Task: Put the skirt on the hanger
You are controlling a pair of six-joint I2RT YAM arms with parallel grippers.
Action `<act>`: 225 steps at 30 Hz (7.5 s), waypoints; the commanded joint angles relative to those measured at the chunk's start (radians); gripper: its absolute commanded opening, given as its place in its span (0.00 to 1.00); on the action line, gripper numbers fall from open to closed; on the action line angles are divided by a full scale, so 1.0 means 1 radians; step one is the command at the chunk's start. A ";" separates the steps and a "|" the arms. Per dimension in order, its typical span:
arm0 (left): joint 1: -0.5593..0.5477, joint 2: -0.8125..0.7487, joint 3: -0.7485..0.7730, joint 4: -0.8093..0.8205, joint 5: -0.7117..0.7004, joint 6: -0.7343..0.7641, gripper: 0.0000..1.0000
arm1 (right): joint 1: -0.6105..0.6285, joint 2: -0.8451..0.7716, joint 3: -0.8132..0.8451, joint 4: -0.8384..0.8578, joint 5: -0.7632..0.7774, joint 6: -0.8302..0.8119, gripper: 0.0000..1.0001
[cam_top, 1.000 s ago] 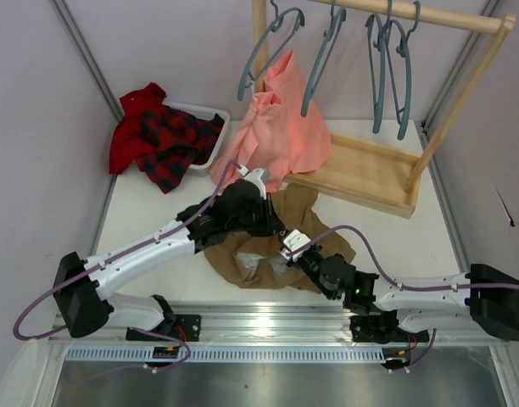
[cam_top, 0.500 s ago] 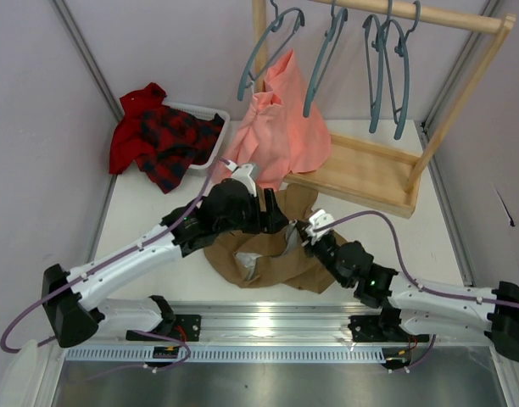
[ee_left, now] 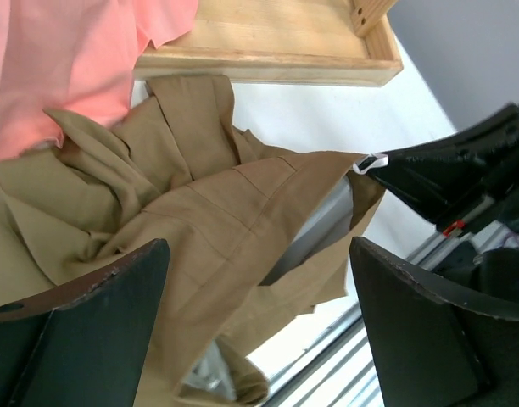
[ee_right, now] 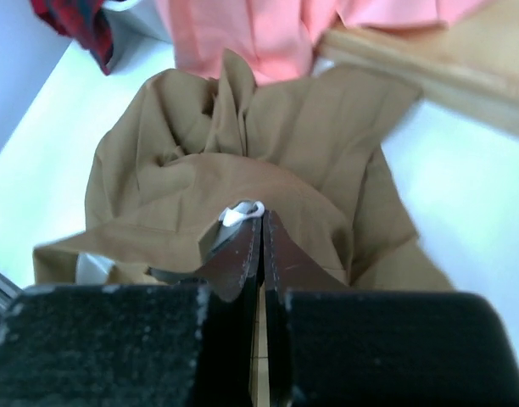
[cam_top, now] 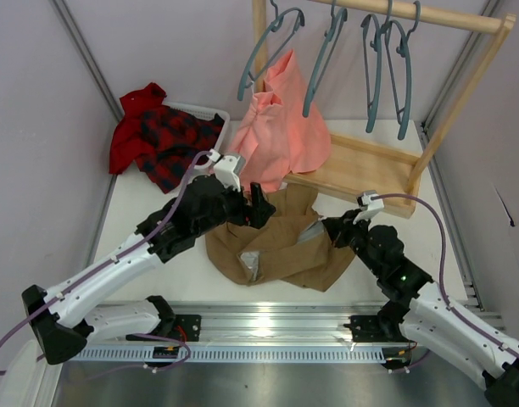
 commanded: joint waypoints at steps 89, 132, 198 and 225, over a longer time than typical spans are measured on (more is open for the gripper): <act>0.144 0.413 0.724 0.281 0.070 0.318 0.00 | -0.059 0.071 0.091 -0.222 0.057 0.222 0.00; 0.086 -0.763 -0.614 0.341 0.254 -0.418 0.00 | -0.080 0.217 0.257 -0.121 0.117 0.314 0.00; -0.029 -0.638 -0.628 0.349 0.199 -0.362 0.00 | -0.031 0.401 0.419 -0.122 0.203 0.018 0.00; -0.028 -0.700 -0.542 0.314 0.147 -0.316 0.00 | 0.008 0.338 0.383 -0.144 0.161 -0.105 0.00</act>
